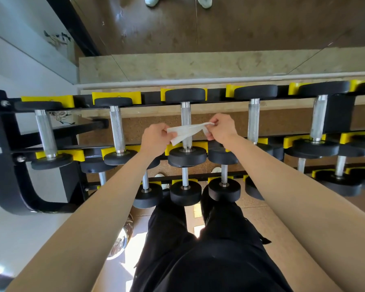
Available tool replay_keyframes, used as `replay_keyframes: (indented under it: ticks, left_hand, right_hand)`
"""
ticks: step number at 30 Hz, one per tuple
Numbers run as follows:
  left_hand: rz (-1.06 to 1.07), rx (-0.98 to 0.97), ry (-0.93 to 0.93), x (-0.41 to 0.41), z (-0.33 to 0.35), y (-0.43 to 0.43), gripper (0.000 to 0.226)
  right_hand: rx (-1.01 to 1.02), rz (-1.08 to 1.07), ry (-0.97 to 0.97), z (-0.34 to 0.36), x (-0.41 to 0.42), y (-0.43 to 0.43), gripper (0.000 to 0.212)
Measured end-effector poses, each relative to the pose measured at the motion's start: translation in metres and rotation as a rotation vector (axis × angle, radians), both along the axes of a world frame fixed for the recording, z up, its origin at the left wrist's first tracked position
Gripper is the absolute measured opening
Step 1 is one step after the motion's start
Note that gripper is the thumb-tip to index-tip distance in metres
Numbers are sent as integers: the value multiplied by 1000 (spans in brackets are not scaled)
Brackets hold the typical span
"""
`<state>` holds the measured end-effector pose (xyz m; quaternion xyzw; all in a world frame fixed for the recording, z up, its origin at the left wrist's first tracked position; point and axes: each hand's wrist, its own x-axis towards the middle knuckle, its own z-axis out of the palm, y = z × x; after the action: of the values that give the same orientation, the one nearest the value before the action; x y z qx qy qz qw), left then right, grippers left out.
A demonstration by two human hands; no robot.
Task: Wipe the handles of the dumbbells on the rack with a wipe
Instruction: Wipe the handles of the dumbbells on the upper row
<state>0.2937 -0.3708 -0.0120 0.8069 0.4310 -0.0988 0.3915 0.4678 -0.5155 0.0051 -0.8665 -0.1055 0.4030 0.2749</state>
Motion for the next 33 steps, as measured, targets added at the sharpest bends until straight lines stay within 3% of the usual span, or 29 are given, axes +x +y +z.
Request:
replay_keyframes:
  ticks: [4, 10, 15, 20, 22, 26, 33]
  left_hand:
    - [286, 41, 45, -8, -5, 13, 32]
    - [199, -4, -133, 26, 10, -3, 23]
    - [646, -85, -104, 36, 6, 17, 26]
    - [506, -244, -219, 58, 7, 5, 18]
    - [549, -244, -193, 62, 5, 6, 23]
    - [927, -342, -108, 52, -2, 21, 23]
    - [628, -445, -290, 63, 11, 5, 24]
  right_hand:
    - [149, 4, 66, 2, -15, 20, 5]
    - [94, -270, -37, -4, 10, 15, 11]
    - [182, -116, -42, 1, -8, 38, 19]
    - [37, -391, -24, -10, 11, 39, 23]
    - [14, -335, -1, -12, 12, 38, 26]
    - [183, -106, 110, 0, -2, 51, 23]
    - [-6, -286, 99, -13, 14, 33, 29]
